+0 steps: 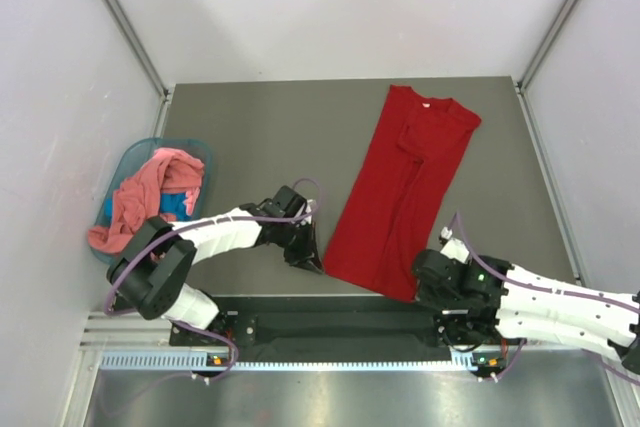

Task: Fold and stack the t-shirts
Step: Fold the tshirt

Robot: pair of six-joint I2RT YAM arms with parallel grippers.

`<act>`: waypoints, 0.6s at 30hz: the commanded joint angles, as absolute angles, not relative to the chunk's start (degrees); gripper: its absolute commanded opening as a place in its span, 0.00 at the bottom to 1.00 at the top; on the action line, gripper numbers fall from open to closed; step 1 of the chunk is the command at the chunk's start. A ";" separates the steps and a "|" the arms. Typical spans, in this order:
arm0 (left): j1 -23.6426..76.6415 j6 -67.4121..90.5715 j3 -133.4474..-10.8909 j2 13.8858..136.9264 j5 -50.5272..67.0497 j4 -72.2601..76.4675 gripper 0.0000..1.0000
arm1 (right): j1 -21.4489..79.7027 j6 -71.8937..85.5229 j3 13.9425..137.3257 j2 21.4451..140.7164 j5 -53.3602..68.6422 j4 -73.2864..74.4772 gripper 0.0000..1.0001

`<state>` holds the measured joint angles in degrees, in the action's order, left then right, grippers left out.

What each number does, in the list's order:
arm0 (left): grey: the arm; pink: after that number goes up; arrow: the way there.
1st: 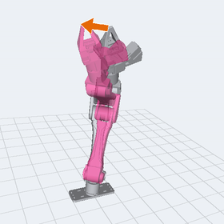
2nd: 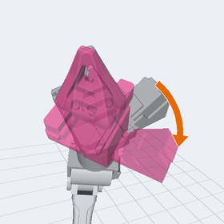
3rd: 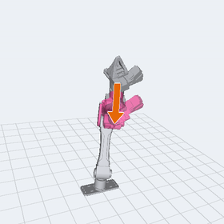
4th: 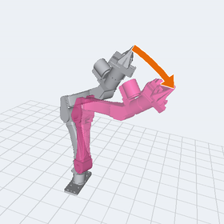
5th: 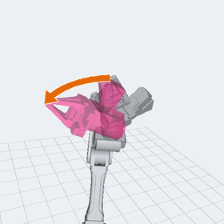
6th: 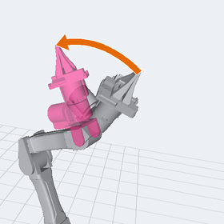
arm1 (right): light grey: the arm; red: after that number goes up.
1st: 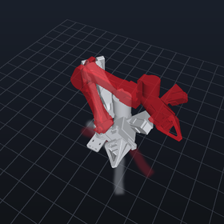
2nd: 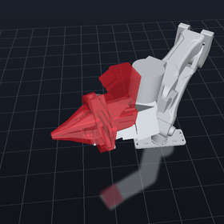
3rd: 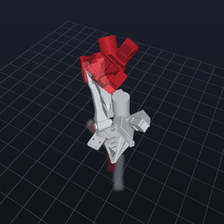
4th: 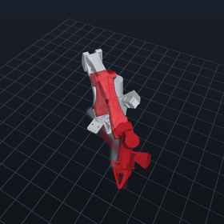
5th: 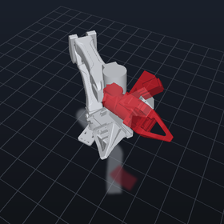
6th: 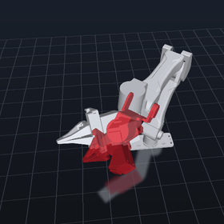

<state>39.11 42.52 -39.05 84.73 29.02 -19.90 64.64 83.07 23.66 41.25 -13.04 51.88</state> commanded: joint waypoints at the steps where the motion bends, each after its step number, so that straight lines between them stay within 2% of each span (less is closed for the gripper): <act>1: 39.46 45.61 -40.77 83.05 30.50 -17.05 0.00 | 65.48 81.13 27.58 43.76 -15.90 53.96 0.00; 6: 39.29 45.70 -45.43 86.22 29.89 -18.45 0.00 | 65.48 80.16 33.73 46.41 -22.65 59.75 0.00; 11: 39.02 44.82 -53.69 90.52 28.83 -22.06 0.00 | 63.81 74.72 37.61 49.38 -28.46 59.42 0.00; 18: 36.30 43.25 -65.73 97.55 28.39 -26.98 0.00 | 51.70 62.07 42.88 53.79 -29.53 57.92 0.00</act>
<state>37.78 44.69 -60.80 95.35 28.88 -24.12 56.23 69.76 39.44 53.84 -25.71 57.34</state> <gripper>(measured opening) 0.011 0.007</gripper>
